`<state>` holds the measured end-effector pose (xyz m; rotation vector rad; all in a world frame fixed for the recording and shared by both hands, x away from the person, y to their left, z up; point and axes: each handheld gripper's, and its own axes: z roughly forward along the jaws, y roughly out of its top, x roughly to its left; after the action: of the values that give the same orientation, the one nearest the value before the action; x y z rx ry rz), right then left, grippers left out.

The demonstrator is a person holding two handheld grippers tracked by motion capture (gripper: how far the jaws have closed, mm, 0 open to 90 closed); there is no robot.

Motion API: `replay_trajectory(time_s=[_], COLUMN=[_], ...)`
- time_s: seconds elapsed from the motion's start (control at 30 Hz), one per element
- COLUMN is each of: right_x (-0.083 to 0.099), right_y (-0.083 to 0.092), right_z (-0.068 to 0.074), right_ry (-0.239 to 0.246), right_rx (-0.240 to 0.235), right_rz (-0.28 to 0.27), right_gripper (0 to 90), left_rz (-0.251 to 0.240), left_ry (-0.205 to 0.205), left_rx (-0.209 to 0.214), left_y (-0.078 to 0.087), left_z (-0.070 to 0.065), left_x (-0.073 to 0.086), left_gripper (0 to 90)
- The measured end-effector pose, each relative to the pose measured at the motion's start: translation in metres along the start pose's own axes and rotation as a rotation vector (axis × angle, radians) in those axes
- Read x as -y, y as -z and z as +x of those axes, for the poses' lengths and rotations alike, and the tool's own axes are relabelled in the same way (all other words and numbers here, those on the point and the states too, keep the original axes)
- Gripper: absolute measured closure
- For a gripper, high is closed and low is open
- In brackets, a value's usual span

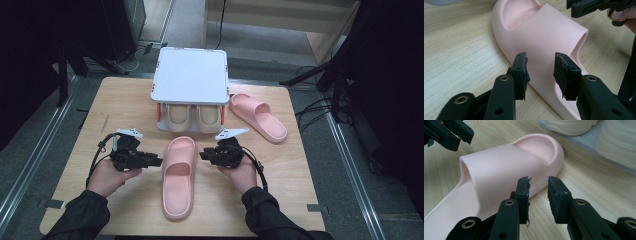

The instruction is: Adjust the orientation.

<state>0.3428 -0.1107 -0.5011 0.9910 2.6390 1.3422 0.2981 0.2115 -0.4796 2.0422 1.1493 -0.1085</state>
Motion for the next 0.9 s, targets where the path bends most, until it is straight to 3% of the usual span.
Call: replay_trajectory(time_s=[0.33,0.5,0.67,0.9], right_x=[0.004,0.003,0.004,0.005], right_y=[0.025,0.038,0.055,0.075], right_z=[-0.015,-0.021,-0.037,-0.061], right_ry=[-0.055,-0.058,-0.085,-0.089], right_rx=[0.038,0.052,0.080,0.127], right_rz=[-0.041,-0.061,-0.080,-0.098], right_gripper=[70.5,70.2,70.1,68.3], left_rz=[0.001,0.003,0.008,0.001], left_ry=[0.002,-0.005,-0.008,-0.009], left_rx=[0.012,0.012,0.016,0.017], left_y=[0.000,-0.001,0.000,0.005], left_z=[0.008,0.011,0.013,0.017], left_x=[-0.007,-0.009,-0.009,-0.005], left_gripper=[52.0,50.3,48.8,47.8])
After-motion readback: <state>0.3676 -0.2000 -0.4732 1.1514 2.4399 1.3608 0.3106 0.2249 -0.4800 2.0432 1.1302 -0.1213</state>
